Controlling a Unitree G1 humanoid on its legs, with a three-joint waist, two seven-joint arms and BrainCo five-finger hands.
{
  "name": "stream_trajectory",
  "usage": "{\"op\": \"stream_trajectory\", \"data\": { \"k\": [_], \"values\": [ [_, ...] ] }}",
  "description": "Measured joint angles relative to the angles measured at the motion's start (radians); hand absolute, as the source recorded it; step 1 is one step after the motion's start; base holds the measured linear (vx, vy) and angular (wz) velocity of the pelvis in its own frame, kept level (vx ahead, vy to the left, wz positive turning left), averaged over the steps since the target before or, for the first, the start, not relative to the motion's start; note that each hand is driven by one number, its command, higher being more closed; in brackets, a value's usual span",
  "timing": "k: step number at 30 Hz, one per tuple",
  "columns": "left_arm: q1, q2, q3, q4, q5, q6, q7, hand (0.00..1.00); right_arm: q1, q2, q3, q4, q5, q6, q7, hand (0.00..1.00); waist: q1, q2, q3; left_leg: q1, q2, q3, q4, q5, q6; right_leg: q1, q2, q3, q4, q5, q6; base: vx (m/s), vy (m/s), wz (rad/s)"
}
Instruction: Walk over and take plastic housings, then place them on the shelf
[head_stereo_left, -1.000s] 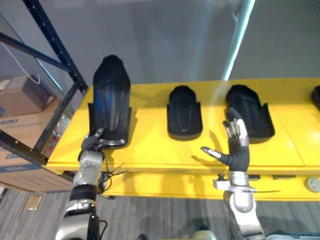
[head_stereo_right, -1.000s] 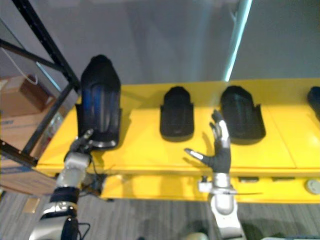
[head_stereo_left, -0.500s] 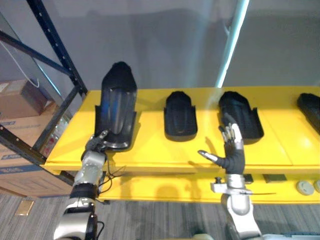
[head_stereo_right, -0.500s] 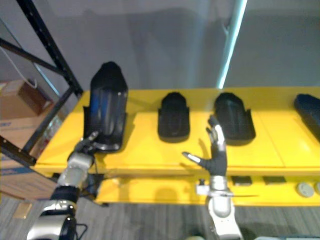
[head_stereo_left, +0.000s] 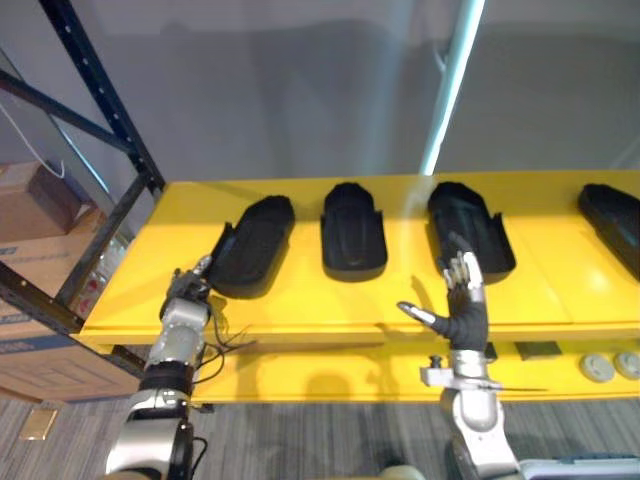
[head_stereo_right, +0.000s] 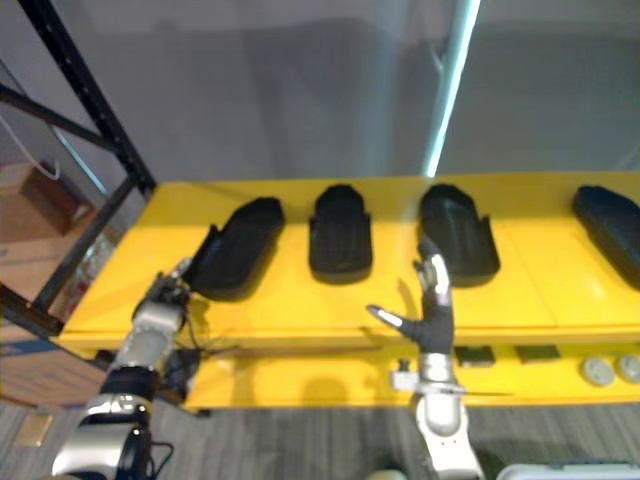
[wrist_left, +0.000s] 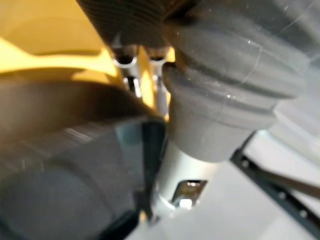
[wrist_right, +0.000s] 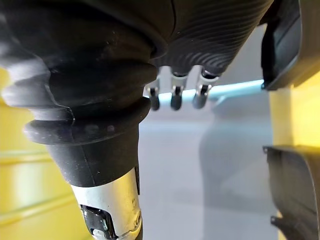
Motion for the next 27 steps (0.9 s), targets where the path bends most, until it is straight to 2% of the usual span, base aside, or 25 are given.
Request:
{"op": "stream_trajectory", "data": {
  "k": [5,7,10,11,12,13,16,19,20,21,24,25,27],
  "values": [
    [-0.018,0.002,-0.003,0.014,-0.025,-0.036,0.034,0.0,0.012,0.0,0.0,0.0,0.001,0.001,0.001,0.0,-0.001,-0.003,0.002,-0.001,-0.001,0.015,0.0,0.0,0.0,-0.014,0.0,0.019,0.006,0.0,0.0,0.0,0.005,-0.07],
    [-0.019,0.006,-0.003,0.014,-0.06,-0.058,0.041,0.0,0.015,0.0,0.0,-0.001,0.001,0.001,0.007,0.0,-0.012,-0.005,0.004,-0.001,-0.001,0.016,0.0,0.0,0.0,-0.015,0.0,0.02,0.008,0.0,0.0,0.0,0.002,-0.02],
    [-0.035,0.01,-0.001,0.015,-0.045,-0.103,0.066,0.0,0.017,0.0,-0.001,-0.009,0.001,0.0,0.024,0.0,-0.024,-0.013,0.01,-0.001,-0.001,0.018,0.0,0.0,0.0,-0.019,0.0,0.022,0.012,-0.003,-0.005,0.0,0.001,-0.02],
    [-0.04,0.007,0.004,0.013,0.021,-0.13,0.098,0.0,0.017,0.0,-0.001,-0.013,-0.001,-0.003,0.028,0.0,-0.026,-0.015,0.013,-0.001,-0.001,0.022,0.0,-0.001,0.0,-0.024,0.0,0.027,0.014,-0.003,-0.005,-0.01,0.003,-0.08],
    [-0.041,0.007,0.009,0.013,0.062,-0.139,0.117,0.0,0.018,0.0,-0.001,-0.017,-0.001,-0.004,0.028,0.0,-0.026,-0.016,0.015,-0.001,-0.001,0.024,0.0,-0.001,0.0,-0.026,0.0,0.029,0.014,-0.003,-0.005,-0.01,0.002,-0.09],
    [-0.047,0.007,0.021,0.015,0.15,-0.151,0.162,0.0,0.021,0.0,-0.002,-0.029,-0.003,-0.005,0.027,0.0,-0.032,-0.017,0.02,-0.003,-0.001,0.026,0.0,-0.001,0.0,-0.03,0.0,0.032,0.015,-0.003,-0.005,0.0,0.0,-0.05],
    [-0.076,0.005,0.101,0.016,0.383,-0.155,0.274,0.0,0.035,0.0,-0.013,-0.078,-0.004,-0.027,0.026,0.0,-0.052,-0.018,0.027,-0.01,-0.001,0.028,0.0,-0.001,0.0,-0.037,0.001,0.035,0.015,0.002,0.001,0.0,0.0,-0.01],
    [-0.15,0.013,0.152,0.014,0.611,-0.153,0.348,0.0,0.027,-0.006,-0.05,-0.114,0.021,-0.057,0.05,0.0,-0.05,-0.018,0.027,-0.01,-0.001,0.03,0.001,-0.001,0.0,-0.036,0.003,0.043,0.015,0.006,0.002,0.04,-0.001,-0.03],
    [-0.178,0.027,0.16,0.009,0.702,-0.153,0.358,0.0,0.011,-0.01,-0.056,-0.125,0.043,-0.059,0.071,0.0,-0.051,-0.018,0.027,-0.01,-0.002,0.028,0.001,-0.001,0.0,-0.035,0.002,0.043,0.014,0.006,0.002,0.03,-0.002,-0.02],
    [-0.19,0.034,0.162,0.004,0.739,-0.154,0.364,0.0,0.0,-0.013,-0.06,-0.127,0.051,-0.062,0.082,0.0,-0.051,-0.018,0.027,-0.009,-0.002,0.026,0.001,-0.001,0.0,-0.035,0.002,0.043,0.014,0.006,0.002,0.0,0.0,0.0],
    [-0.195,0.029,0.163,-0.099,0.95,-0.169,0.377,0.0,-0.074,-0.044,-0.065,-0.128,0.112,-0.06,0.159,0.0,-0.045,-0.013,0.029,-0.009,-0.005,0.017,0.001,-0.001,0.0,-0.028,0.001,0.036,0.015,0.006,0.002,0.0,0.0,0.06],
    [-0.171,0.019,0.162,-0.154,1.002,-0.182,0.378,0.0,-0.097,-0.05,-0.065,-0.128,0.122,-0.056,0.176,0.0,-0.043,-0.01,0.028,-0.012,-0.005,0.006,0.001,0.0,0.001,-0.024,0.0,0.025,0.015,0.006,0.002,-0.01,-0.005,0.35],
    [-0.01,-0.053,0.158,-0.411,1.145,-0.217,0.378,0.0,-0.169,-0.079,-0.064,-0.127,0.124,-0.014,0.169,0.0,-0.02,0.004,0.026,-0.008,-0.005,-0.041,0.001,0.0,0.002,0.011,-0.002,-0.025,0.013,0.004,0.002,-0.01,-0.011,0.52]
  ]
}}
